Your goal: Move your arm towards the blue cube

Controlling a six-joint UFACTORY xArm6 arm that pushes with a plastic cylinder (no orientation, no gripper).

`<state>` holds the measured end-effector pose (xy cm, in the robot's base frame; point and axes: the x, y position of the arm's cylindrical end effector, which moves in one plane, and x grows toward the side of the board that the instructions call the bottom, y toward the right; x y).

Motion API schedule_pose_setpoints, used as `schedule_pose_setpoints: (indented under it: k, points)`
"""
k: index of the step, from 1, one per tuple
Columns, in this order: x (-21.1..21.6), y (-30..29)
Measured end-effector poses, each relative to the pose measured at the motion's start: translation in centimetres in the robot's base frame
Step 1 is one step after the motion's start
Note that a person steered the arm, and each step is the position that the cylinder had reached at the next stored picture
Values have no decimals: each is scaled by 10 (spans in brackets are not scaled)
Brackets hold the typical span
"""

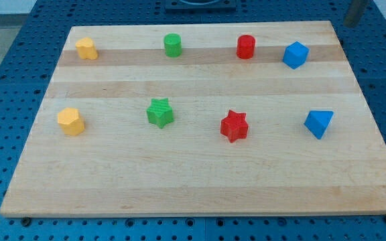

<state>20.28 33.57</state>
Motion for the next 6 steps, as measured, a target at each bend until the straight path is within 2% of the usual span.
schedule_pose_setpoints:
  k: [2,4,6]
  points:
    - [-3,1]
    - [-11,-120]
    - [-5,-185]
